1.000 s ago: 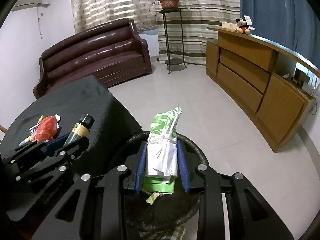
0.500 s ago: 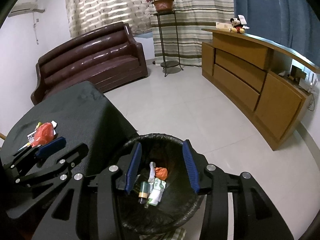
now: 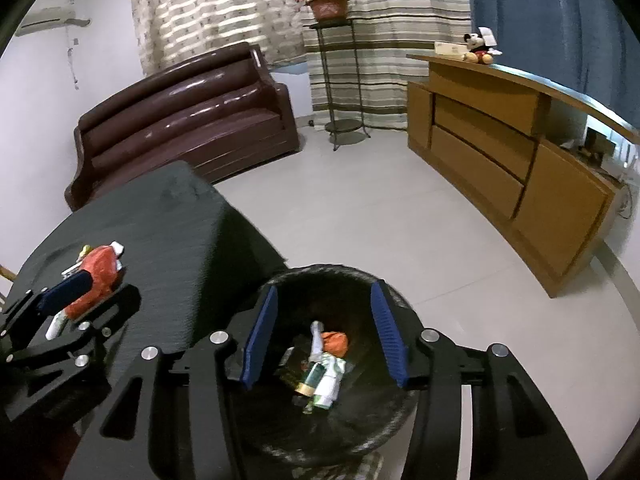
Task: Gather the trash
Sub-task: 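Move both open tools back over the trash on the table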
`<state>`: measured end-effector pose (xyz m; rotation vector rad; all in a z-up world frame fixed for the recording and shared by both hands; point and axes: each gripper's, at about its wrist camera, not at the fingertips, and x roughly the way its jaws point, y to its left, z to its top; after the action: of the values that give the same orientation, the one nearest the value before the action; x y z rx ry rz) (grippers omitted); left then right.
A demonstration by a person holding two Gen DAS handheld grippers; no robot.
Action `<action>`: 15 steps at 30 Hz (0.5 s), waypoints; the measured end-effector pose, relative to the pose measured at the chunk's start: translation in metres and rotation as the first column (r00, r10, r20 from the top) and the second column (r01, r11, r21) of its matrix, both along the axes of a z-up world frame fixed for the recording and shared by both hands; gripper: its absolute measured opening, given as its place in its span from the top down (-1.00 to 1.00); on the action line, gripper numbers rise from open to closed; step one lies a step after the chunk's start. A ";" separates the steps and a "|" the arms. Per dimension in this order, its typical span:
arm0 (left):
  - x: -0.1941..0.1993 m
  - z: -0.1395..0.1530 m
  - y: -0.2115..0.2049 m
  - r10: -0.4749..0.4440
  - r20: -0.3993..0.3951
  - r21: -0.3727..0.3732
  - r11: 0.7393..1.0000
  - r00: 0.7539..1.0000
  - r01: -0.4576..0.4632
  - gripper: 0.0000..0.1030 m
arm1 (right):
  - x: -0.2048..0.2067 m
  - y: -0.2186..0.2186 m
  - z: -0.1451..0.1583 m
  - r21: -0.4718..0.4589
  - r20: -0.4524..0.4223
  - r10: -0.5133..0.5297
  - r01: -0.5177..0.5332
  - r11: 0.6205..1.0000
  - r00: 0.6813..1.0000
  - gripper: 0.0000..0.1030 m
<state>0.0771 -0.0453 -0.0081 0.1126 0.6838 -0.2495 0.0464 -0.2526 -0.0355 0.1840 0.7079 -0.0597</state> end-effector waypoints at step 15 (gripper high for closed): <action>-0.018 0.011 0.121 0.234 0.036 0.032 0.971 0.972 -0.235 -0.54 | 0.012 0.088 0.015 -0.002 0.018 0.179 -0.179 0.984 0.984 -0.15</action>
<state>0.0595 0.0754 0.0031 0.0694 0.6639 -0.0078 0.0585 -0.1645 -0.0203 0.1199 0.7042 0.1137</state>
